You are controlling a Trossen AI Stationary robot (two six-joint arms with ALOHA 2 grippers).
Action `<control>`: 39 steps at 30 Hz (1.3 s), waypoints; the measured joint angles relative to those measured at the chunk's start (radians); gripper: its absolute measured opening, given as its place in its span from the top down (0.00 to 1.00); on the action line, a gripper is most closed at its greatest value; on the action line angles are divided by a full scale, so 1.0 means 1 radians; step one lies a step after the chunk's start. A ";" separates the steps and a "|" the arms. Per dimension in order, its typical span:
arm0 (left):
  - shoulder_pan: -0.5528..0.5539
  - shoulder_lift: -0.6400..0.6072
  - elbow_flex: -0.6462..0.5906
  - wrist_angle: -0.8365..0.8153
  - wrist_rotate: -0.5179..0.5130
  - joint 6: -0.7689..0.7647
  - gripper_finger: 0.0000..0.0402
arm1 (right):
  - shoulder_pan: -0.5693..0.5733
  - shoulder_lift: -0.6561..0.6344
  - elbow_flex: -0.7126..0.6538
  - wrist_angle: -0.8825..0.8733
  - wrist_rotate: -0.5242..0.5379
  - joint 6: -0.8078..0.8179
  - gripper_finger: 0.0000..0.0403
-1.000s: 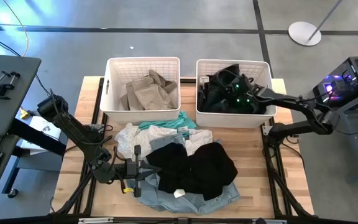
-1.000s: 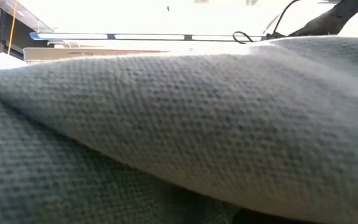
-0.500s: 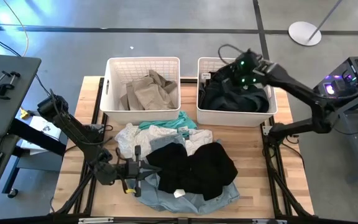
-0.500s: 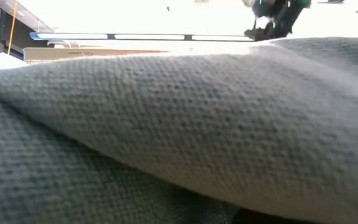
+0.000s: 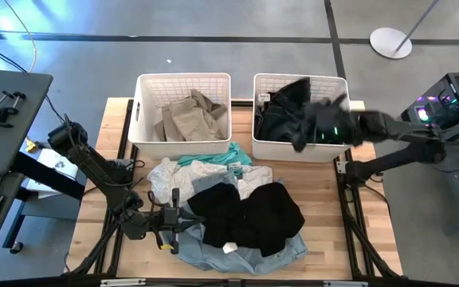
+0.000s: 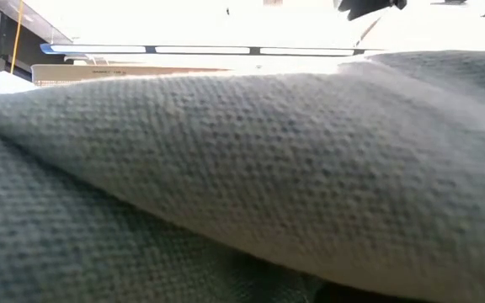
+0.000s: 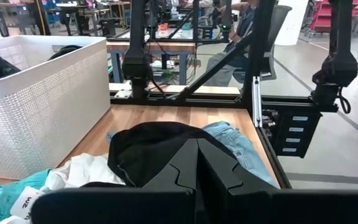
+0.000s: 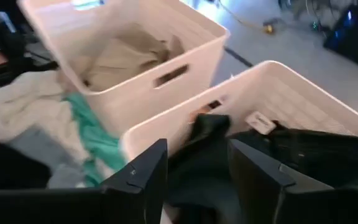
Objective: Sort clothes
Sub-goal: Put the black shirt into the right white laundry bin
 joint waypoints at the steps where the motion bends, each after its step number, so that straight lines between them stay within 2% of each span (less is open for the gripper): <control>1: 0.000 0.000 0.000 0.000 0.000 0.000 1.00 | 0.063 -0.005 -0.025 0.018 0.048 0.016 0.61; 4: 0.000 0.000 0.000 0.000 0.000 0.000 1.00 | 0.254 -0.007 -0.116 0.124 0.191 0.052 0.61; 7: 0.000 0.000 0.000 -0.001 0.000 0.001 1.00 | 0.410 0.020 -0.208 0.314 0.287 0.013 0.61; 11: 0.002 0.000 0.000 -0.001 0.000 0.016 1.00 | 0.545 0.115 -0.277 0.496 0.289 -0.054 0.61; 15: 0.004 0.000 0.000 0.005 0.000 0.016 1.00 | 0.619 0.239 -0.283 0.503 0.250 -0.061 0.61; 22: 0.005 0.000 0.000 0.013 -0.001 0.009 1.00 | 0.629 0.441 -0.281 0.599 -0.044 0.002 0.61; 26: 0.005 0.000 0.000 0.014 -0.001 0.008 1.00 | 0.606 0.544 -0.281 0.680 -0.056 0.097 0.60; 31: 0.010 0.000 0.000 0.036 -0.001 0.008 1.00 | 0.588 0.623 -0.281 0.767 -0.109 0.108 0.53; 35: 0.016 0.000 0.000 0.040 -0.001 0.006 1.00 | 0.588 0.665 -0.280 0.792 -0.104 0.154 0.43; 39: 0.030 0.000 0.000 0.040 -0.001 -0.001 1.00 | 0.575 0.723 -0.279 0.803 -0.053 0.141 0.36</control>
